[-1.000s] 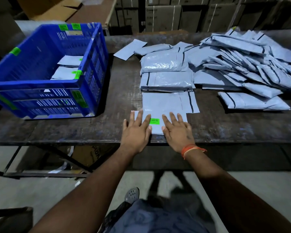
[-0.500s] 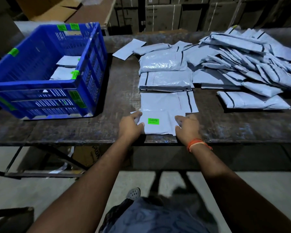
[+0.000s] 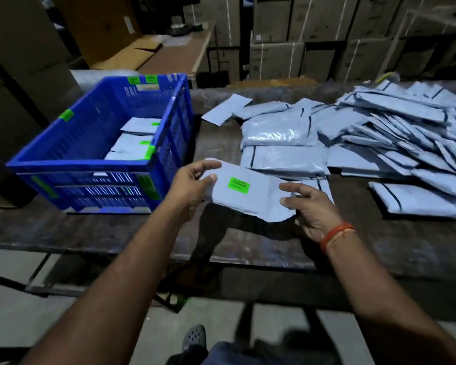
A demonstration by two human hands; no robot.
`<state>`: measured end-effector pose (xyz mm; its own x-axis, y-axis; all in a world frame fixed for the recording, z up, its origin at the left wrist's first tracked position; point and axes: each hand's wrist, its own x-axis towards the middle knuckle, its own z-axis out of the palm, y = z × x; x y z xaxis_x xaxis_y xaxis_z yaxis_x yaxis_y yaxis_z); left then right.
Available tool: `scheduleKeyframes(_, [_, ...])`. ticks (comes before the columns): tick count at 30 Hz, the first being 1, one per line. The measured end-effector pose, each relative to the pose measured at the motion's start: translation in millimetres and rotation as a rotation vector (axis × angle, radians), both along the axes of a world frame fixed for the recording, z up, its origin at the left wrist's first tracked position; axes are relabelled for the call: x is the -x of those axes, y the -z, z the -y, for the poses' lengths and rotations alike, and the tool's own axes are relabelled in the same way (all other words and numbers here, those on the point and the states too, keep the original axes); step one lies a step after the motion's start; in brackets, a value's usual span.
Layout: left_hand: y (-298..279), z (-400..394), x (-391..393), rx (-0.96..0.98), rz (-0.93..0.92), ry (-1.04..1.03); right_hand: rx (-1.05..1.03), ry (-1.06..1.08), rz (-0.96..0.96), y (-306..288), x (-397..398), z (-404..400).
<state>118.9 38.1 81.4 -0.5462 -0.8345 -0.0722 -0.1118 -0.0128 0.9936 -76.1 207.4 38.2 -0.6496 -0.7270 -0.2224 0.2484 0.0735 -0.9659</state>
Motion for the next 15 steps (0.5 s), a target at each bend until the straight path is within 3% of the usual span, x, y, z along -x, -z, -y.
scheduleKeyframes(3, [-46.3,35.4,-18.9,0.048,-0.058,-0.061,0.098,-0.13,-0.014,-34.6,-3.5,43.1])
scheduleKeyframes(8, [-91.9,117.6,-62.4,0.079,-0.047,-0.127,0.126,-0.134,-0.388,-90.1,-23.0,133.7])
scheduleKeyframes(15, [-106.1,248.2,-111.2,-0.012,0.034,-0.142,0.041,-0.03,-0.798,-124.1,-63.5,262.6])
